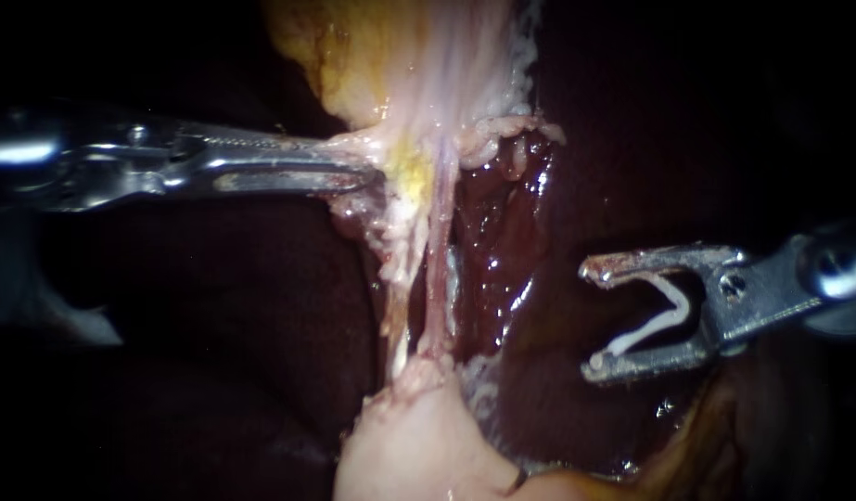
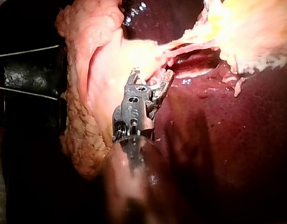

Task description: Grabbing gallbladder

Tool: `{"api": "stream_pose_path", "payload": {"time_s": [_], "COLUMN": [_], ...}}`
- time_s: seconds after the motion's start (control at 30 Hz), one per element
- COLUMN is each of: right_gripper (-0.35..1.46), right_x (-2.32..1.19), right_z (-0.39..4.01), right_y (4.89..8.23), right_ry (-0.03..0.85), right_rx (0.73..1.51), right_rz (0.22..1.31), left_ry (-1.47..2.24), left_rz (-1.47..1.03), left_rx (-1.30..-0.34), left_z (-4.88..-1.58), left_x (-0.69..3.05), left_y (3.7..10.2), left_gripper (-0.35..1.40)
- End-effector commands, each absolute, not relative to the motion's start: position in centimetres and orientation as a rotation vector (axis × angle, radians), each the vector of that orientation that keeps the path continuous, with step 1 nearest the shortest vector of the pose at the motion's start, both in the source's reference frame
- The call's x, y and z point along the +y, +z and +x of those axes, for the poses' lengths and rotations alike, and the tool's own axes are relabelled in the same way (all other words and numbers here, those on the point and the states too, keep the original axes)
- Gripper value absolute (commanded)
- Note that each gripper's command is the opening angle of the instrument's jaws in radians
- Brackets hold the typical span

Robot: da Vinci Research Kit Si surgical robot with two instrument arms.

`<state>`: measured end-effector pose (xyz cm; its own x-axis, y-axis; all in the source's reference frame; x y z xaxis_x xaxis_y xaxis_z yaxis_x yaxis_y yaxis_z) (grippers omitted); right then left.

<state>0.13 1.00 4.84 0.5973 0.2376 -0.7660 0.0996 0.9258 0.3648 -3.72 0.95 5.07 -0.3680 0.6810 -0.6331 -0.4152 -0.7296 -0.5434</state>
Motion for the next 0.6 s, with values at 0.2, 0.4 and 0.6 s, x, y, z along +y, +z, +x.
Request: {"api": "stream_pose_path", "payload": {"time_s": [0.2,0.4,0.6], "right_gripper": [0.46,0.46,0.46], "right_x": [0.99,0.99,0.99], "right_z": [0.12,0.12,0.12], "right_y": [4.84,4.84,4.84], "right_ry": [0.082,0.082,0.082], "right_rx": [0.934,0.934,0.934], "right_rz": [0.394,0.394,0.394], "left_ry": [2.082,2.033,2.027], "left_rz": [-1.195,-1.205,-1.199], "left_rx": [-0.387,-0.358,-0.348], "left_z": [-3.51,-3.24,-3.18], "left_x": [1.15,1.36,1.36], "left_y": [4.63,4.36,4.36], "left_gripper": [-0.35,-0.35,-0.35]}}
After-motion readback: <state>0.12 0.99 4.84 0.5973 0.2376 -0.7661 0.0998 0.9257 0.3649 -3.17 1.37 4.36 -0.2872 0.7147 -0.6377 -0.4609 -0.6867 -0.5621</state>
